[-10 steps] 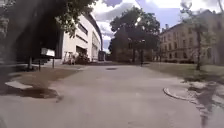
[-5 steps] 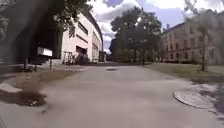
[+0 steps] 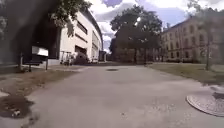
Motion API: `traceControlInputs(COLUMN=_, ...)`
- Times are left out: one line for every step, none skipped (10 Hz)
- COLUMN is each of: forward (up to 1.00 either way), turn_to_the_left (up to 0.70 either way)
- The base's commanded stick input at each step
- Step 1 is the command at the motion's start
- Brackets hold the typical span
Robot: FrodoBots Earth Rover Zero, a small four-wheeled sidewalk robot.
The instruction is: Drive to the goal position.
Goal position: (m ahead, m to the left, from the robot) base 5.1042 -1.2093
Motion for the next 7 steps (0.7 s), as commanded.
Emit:
traceControlInputs(forward=0.85, turn_to_the_left=0.01)
traceControlInputs(forward=0.85, turn_to_the_left=0.01)
traceControlInputs(forward=0.85, turn_to_the_left=0.01)
traceControlInputs(forward=0.85, turn_to_the_left=0.01)
traceControlInputs(forward=0.85, turn_to_the_left=0.01)
traceControlInputs(forward=0.85, turn_to_the_left=0.01)
traceControlInputs(forward=0.85, turn_to_the_left=0.01)
